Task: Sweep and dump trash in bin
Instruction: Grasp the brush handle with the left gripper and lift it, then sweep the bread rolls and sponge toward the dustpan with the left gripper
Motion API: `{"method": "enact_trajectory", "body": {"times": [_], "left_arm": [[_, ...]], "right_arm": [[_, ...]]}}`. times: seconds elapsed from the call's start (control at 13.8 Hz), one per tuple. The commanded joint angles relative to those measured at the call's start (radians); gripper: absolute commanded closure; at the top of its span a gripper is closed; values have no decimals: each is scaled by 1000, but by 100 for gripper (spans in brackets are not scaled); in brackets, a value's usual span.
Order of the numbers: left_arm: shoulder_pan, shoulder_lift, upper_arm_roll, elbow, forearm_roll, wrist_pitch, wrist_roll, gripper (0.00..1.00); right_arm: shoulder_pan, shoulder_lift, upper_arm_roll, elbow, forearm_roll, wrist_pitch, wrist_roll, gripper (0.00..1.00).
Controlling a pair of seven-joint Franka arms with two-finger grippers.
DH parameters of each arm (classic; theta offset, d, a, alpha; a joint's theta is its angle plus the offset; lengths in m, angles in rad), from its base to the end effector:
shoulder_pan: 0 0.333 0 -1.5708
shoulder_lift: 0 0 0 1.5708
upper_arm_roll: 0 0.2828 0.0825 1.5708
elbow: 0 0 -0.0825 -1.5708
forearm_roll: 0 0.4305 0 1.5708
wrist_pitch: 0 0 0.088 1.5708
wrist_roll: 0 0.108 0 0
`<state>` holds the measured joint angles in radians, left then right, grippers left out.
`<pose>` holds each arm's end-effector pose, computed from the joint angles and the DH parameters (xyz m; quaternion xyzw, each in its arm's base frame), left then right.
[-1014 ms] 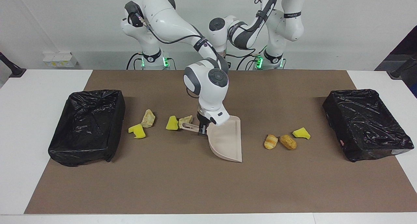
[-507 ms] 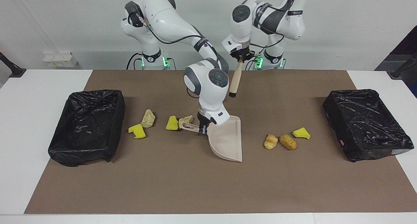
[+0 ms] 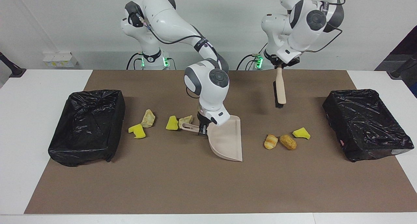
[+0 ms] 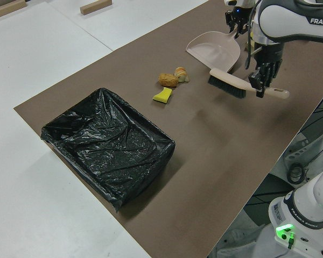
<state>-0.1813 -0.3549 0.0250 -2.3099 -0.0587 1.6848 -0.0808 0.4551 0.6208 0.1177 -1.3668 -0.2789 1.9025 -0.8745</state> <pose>0.4586 -0.0781 0.4146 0.9898 -0.0315 -0.1377 0.0165 0.6387 0.3709 0.3048 0.7175 0.6888 -0.0536 0.0881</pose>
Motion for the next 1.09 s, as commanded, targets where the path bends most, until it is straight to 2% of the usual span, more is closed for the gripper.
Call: {"method": "enact_trajectory", "body": {"times": [0.0, 0.14, 0.29, 0.36, 0.58, 0.8, 1.01], "left_arm": [[100, 205, -16, 212, 36, -1, 13, 100], [164, 292, -16, 306, 83, 10, 15, 100], [168, 365, -16, 314, 161, 74, 13, 100], [172, 397, -16, 313, 161, 117, 13, 100], [203, 407, -17, 272, 158, 174, 33, 100], [166, 410, -20, 192, 96, 297, 32, 100], [111, 404, -24, 166, 37, 309, 38, 100]], "right_arm": [[7, -12, 8, -34, -26, 21, -32, 100], [7, -13, 8, -40, -26, 24, -34, 100], [7, -13, 8, -40, -26, 24, -37, 100], [7, -12, 8, -40, -26, 21, -46, 100], [11, -15, 7, -40, -34, 7, -55, 100], [13, -18, 7, -41, -34, 4, -54, 100], [13, -18, 8, -41, -34, 3, -44, 100]]}}
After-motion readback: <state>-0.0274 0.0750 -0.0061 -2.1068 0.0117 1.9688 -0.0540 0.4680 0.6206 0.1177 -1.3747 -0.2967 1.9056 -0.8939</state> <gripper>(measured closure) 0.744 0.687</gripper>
